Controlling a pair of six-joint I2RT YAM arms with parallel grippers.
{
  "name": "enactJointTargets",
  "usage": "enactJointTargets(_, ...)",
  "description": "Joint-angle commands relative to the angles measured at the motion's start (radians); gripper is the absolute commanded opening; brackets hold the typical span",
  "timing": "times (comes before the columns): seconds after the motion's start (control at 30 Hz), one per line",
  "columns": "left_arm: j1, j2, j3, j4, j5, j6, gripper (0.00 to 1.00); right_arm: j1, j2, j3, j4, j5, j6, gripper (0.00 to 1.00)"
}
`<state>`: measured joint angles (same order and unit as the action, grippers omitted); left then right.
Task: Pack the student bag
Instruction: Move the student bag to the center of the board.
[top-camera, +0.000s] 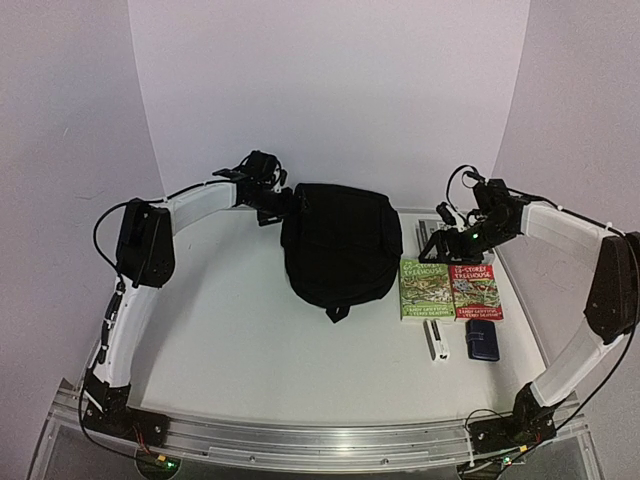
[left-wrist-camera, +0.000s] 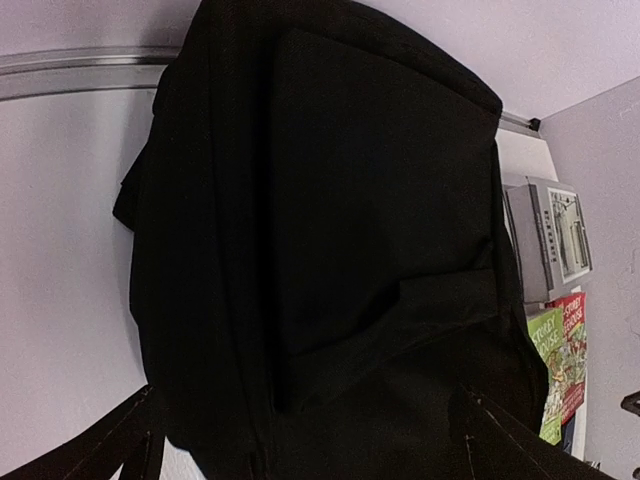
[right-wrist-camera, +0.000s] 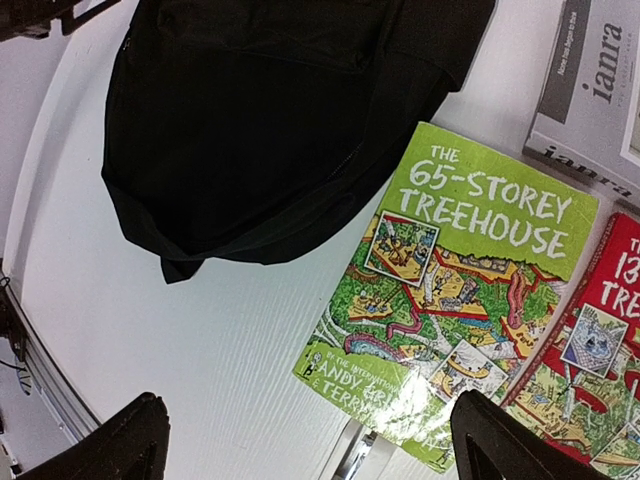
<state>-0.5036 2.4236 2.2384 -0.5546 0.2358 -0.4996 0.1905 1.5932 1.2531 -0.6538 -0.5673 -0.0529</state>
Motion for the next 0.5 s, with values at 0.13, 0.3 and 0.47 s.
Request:
enactJointTargets(0.13,0.060,0.116,0.128,-0.044,0.030,-0.053,0.76,0.002,-0.087,-0.044,0.010,0.000,-0.003,0.98)
enactJointTargets(0.3,0.083,0.075,0.031,-0.017,0.052,-0.094,0.26,0.006,-0.085,-0.039,0.010,-0.007,0.000,0.98)
enactJointTargets(0.47,0.093,-0.068,-0.237,0.114,0.051,-0.149,0.01,0.024,-0.056,-0.019,0.010,-0.011,0.003,0.98)
